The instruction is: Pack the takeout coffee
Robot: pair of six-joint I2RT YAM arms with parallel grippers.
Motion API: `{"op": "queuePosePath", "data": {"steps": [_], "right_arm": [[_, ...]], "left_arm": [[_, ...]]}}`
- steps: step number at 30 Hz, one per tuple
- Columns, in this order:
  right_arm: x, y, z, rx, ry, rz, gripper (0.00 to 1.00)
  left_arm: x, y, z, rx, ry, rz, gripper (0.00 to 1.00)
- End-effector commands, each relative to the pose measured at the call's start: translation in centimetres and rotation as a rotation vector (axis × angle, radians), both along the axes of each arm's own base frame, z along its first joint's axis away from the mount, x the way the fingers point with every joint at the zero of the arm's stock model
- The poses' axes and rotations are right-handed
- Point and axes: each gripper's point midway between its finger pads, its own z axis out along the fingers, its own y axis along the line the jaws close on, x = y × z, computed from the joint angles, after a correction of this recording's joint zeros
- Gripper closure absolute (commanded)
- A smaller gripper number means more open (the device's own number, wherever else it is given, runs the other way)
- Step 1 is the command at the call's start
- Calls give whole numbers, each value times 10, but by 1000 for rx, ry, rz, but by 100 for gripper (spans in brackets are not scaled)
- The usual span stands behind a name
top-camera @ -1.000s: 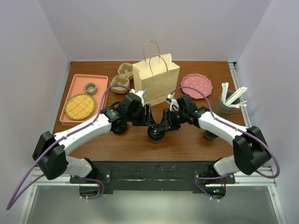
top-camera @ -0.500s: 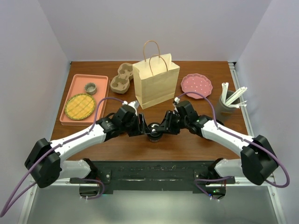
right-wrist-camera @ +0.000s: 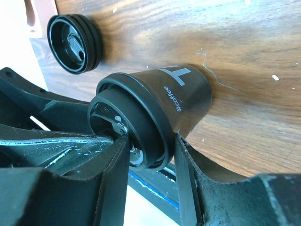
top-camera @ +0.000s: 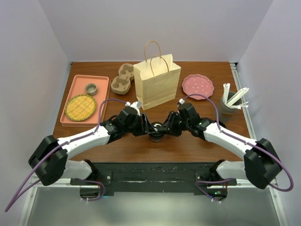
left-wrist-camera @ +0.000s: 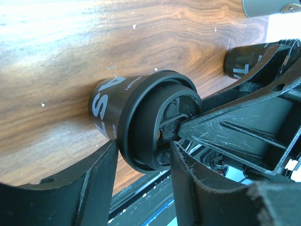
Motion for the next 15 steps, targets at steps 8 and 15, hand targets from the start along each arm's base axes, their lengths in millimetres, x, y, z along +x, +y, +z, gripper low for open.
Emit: {"op": "queuePosePath", "data": {"steps": [8,15], "right_arm": [[3,-8,24,-70,-77,37,44],[11,-18,58,-126,-183,71,35]], "left_arm": [[3,16,-44,241,50,-47,59],[3,21,-54,325,57,-99,60]]}}
